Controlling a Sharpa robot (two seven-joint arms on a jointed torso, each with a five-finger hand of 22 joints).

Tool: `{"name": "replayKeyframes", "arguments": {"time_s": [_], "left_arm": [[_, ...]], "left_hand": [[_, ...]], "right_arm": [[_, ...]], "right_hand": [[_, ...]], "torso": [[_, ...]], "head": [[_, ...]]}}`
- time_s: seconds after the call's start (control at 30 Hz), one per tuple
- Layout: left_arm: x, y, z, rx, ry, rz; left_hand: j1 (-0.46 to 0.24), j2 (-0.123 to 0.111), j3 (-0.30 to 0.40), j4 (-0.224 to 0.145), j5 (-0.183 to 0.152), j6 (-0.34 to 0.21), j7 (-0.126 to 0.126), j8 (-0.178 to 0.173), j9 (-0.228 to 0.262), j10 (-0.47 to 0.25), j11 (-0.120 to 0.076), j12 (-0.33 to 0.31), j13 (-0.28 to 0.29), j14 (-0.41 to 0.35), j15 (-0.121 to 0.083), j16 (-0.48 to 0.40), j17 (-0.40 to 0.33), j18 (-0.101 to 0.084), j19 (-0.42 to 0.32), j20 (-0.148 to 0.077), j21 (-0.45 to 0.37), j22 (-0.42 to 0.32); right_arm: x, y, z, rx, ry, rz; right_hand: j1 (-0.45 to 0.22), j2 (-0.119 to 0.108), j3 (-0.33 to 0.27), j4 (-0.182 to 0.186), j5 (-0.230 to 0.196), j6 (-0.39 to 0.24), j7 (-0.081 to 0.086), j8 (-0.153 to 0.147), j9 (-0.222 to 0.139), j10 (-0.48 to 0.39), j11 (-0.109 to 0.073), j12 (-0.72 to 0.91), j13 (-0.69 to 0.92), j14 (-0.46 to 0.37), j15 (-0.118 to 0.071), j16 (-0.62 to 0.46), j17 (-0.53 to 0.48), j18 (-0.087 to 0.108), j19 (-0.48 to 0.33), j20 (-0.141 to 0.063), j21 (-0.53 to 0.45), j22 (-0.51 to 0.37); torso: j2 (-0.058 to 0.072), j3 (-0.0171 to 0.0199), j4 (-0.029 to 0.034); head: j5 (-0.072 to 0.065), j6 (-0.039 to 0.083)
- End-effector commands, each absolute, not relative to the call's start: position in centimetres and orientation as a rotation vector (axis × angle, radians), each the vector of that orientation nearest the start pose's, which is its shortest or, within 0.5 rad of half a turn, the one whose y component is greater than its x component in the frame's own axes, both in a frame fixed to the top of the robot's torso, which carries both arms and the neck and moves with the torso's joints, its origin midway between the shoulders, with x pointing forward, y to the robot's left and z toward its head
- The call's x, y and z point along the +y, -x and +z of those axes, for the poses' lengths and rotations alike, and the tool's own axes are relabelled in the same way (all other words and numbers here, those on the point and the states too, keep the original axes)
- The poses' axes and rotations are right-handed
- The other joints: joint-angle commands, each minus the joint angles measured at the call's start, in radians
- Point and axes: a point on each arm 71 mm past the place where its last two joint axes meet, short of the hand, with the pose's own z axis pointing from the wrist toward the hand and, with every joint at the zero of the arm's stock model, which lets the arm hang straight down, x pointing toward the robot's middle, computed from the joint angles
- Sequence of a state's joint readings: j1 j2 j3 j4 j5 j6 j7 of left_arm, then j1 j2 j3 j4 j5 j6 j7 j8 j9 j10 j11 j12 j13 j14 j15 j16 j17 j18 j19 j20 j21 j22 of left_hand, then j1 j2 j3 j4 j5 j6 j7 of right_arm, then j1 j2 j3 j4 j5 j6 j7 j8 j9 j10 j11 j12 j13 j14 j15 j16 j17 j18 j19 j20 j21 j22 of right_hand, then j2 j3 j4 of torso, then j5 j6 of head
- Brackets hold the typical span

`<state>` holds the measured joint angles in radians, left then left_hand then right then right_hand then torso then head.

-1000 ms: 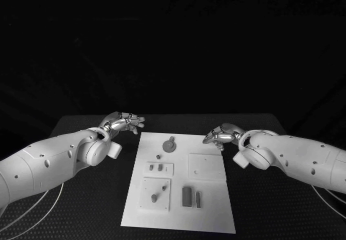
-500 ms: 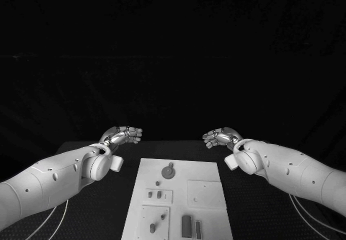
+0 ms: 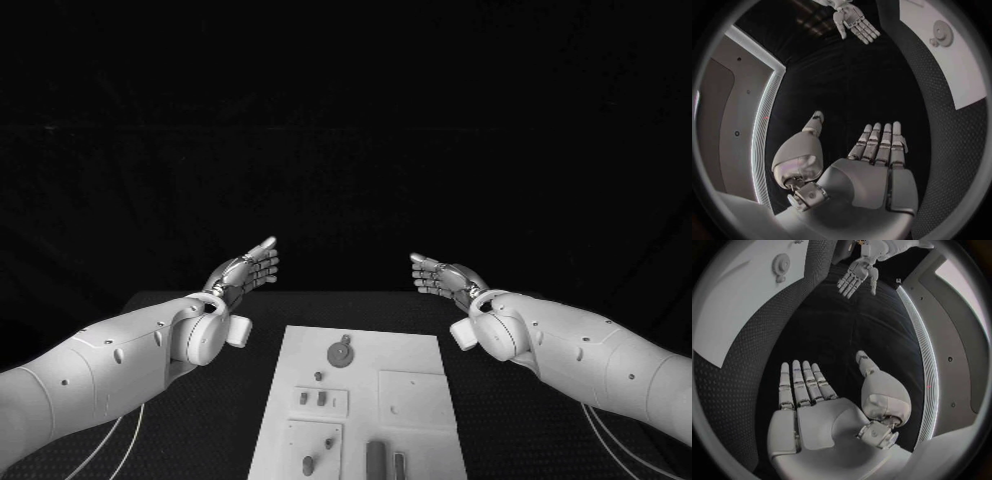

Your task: Assemble the parts on the task board

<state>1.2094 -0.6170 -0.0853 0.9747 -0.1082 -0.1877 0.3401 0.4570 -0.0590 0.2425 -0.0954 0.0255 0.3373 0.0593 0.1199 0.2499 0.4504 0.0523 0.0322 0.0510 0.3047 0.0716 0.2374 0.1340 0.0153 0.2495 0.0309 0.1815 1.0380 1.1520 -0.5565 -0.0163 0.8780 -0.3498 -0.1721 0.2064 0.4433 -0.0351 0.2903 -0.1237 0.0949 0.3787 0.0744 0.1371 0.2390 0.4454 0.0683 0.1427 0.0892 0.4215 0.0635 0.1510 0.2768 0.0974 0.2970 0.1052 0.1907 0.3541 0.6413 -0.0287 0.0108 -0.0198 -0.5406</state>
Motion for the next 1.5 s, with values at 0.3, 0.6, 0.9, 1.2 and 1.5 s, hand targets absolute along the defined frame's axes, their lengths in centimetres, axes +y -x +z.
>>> {"name": "replayKeyframes", "arguments": {"time_s": [0.3,0.6,0.9,1.2,1.5], "left_arm": [[23.0,-53.5,-22.6,1.345,1.116,-1.272],[20.2,-48.4,-22.7,1.249,1.185,-1.246],[19.2,-46.2,-22.4,1.218,1.209,-1.229],[19.2,-46.2,-22.4,1.218,1.209,-1.229],[19.2,-46.2,-22.4,1.218,1.209,-1.229]], "left_hand": [[-0.457,0.059,-0.242,0.095,-0.026,-0.337,-0.059,-0.120,-0.250,-0.450,-0.052,-0.032,-0.051,-0.305,-0.072,-0.237,-0.134,-0.015,-0.250,-0.031,-0.181,-1.038],[-0.457,0.059,-0.242,0.095,-0.026,-0.337,-0.059,-0.120,-0.250,-0.450,-0.052,-0.032,-0.051,-0.305,-0.072,-0.237,-0.134,-0.015,-0.250,-0.031,-0.181,-1.038],[-0.457,0.059,-0.242,0.095,-0.026,-0.337,-0.059,-0.120,-0.250,-0.450,-0.052,-0.032,-0.051,-0.305,-0.072,-0.237,-0.134,-0.015,-0.250,-0.031,-0.181,-1.038],[-0.457,0.059,-0.242,0.095,-0.026,-0.337,-0.059,-0.120,-0.250,-0.450,-0.052,-0.032,-0.051,-0.305,-0.072,-0.237,-0.134,-0.015,-0.250,-0.031,-0.181,-1.038],[-0.457,0.059,-0.242,0.095,-0.026,-0.337,-0.059,-0.120,-0.250,-0.450,-0.052,-0.032,-0.051,-0.305,-0.072,-0.237,-0.134,-0.015,-0.250,-0.031,-0.181,-1.038]], "right_arm": [[-22.9,-54.6,-23.9,1.452,-1.030,1.188],[-20.5,-49.6,-23.2,1.289,-1.141,1.235],[-19.3,-46.5,-22.5,1.223,-1.204,1.230],[-19.2,-46.2,-22.4,1.218,-1.209,1.229],[-19.2,-46.2,-22.4,1.218,-1.209,1.229]], "right_hand": [[-0.443,0.035,-0.290,0.124,-0.095,-0.379,-0.074,-0.137,-0.239,-0.445,-0.068,-0.143,-0.089,-0.421,-0.063,-0.151,-0.277,-0.097,-0.297,-0.105,-0.191,-0.354],[-0.443,0.035,-0.290,0.124,-0.095,-0.379,-0.074,-0.137,-0.239,-0.445,-0.068,-0.143,-0.089,-0.421,-0.063,-0.151,-0.277,-0.097,-0.297,-0.105,-0.191,-0.354],[-0.443,0.035,-0.290,0.124,-0.095,-0.379,-0.074,-0.137,-0.239,-0.445,-0.068,-0.143,-0.089,-0.421,-0.063,-0.151,-0.277,-0.097,-0.297,-0.105,-0.191,-0.354],[-0.443,0.035,-0.290,0.124,-0.095,-0.379,-0.074,-0.137,-0.239,-0.445,-0.068,-0.143,-0.089,-0.421,-0.063,-0.151,-0.277,-0.097,-0.297,-0.105,-0.191,-0.354],[-0.443,0.035,-0.290,0.124,-0.095,-0.379,-0.074,-0.137,-0.239,-0.445,-0.068,-0.143,-0.089,-0.421,-0.063,-0.151,-0.277,-0.097,-0.297,-0.105,-0.191,-0.354]], "torso": [[-0.087,0.0256,-0.0097],[-0.097,0.0287,-0.0108],[-0.097,0.0287,-0.0108],[-0.097,0.0287,-0.0108],[-0.097,0.0287,-0.0108]], "head": [[0.018,-0.053],[0.020,-0.059],[0.020,-0.059],[0.020,-0.059],[0.020,-0.059]]}}
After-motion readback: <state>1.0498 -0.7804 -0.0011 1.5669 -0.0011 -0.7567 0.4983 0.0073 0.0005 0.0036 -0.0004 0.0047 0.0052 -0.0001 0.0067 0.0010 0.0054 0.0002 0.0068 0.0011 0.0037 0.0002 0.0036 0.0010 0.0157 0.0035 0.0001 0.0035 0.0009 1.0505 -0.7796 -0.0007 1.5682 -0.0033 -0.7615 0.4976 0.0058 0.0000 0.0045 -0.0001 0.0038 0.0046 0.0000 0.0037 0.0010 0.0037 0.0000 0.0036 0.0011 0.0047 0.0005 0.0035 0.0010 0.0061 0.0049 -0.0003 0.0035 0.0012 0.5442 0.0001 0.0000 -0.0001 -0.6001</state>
